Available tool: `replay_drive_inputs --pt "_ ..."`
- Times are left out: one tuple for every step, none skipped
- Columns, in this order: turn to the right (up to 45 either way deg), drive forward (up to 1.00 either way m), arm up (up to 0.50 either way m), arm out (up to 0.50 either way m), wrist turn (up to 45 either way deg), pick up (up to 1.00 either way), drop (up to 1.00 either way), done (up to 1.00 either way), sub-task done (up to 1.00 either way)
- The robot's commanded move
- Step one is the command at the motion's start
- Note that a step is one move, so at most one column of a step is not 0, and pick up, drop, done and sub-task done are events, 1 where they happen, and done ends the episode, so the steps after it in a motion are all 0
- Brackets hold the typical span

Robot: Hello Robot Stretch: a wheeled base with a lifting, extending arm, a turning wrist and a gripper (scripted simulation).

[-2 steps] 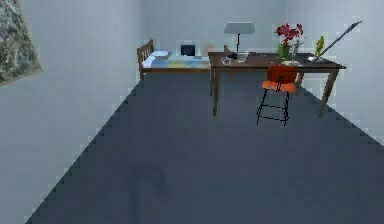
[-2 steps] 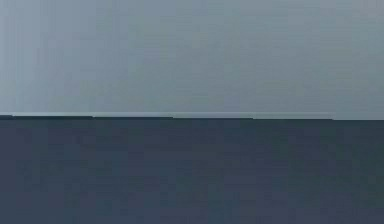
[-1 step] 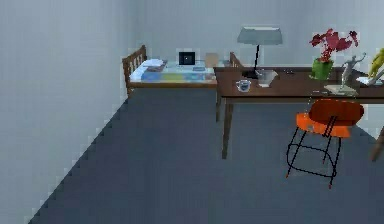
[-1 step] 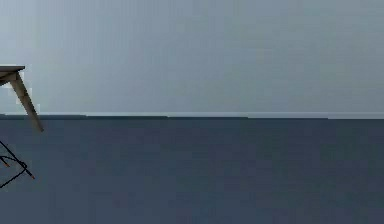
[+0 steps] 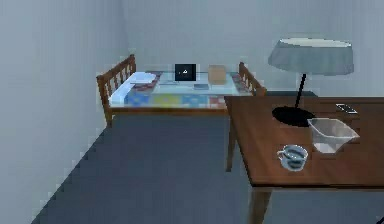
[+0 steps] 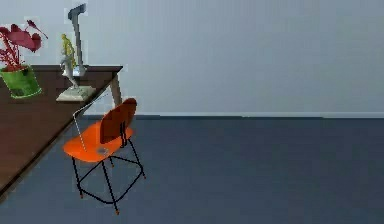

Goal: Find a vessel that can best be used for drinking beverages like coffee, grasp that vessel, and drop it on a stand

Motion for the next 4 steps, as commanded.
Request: replay_drive_inputs --pt "-45.0 0.00 0.00 0.00 0.0 0.00 0.00 0.00 0.00" --pt "-12.0 0.00 0.00 0.00 0.0 0.00 0.00 0.00 0.00" --pt "45.0 0.00 0.00 0.00 0.0 0.00 0.00 0.00 0.00" --pt "30.0 0.00 0.00 0.00 0.0 0.00 0.00 0.00 0.00"
